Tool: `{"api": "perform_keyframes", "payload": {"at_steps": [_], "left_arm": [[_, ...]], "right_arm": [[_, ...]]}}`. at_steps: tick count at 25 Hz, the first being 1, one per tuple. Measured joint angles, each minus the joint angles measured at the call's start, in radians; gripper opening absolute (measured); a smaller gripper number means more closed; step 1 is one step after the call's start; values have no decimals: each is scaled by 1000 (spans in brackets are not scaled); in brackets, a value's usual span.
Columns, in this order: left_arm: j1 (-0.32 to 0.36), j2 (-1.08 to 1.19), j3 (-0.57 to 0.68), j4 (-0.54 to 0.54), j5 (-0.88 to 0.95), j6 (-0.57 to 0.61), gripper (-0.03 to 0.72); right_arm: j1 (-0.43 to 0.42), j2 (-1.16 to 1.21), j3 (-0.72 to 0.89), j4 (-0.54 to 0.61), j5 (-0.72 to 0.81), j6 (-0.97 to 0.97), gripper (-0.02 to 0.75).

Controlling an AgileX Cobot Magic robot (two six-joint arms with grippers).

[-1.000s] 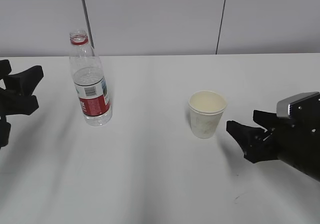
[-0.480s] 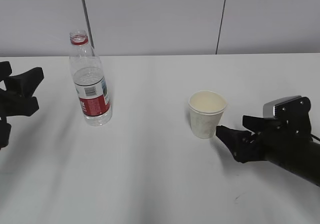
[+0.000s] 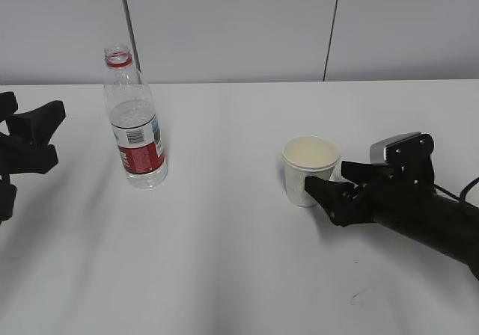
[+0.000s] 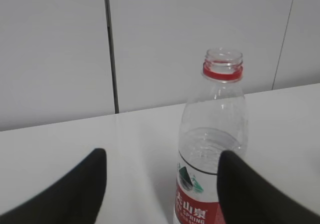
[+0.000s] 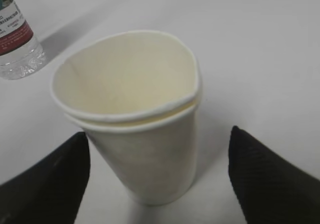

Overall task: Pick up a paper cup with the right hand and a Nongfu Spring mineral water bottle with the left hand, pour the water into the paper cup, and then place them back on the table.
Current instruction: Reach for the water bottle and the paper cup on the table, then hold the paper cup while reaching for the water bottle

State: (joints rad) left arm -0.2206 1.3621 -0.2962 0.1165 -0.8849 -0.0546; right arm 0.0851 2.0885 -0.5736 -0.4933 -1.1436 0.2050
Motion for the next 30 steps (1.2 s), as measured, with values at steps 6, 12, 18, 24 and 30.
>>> {"api": "perform_keyframes", "payload": {"at_steps": [6,12,18,24,30], "left_arm": [[0,0,0,0,1,0,436],[0,0,0,0,1,0,436],[0,0,0,0,1,0,436],[0,0,0,0,9,0,436],[0,0,0,1,31,0,436]], "right_arm": [[0,51,-66,-49,0,18,648],[0,98,-129,-113,-2,21,649],[0,103,-160,-148,-2,23,649],[0,109,-171,-154,-4,23,645],[0,116,-171,-158,-4,23,578]]}}
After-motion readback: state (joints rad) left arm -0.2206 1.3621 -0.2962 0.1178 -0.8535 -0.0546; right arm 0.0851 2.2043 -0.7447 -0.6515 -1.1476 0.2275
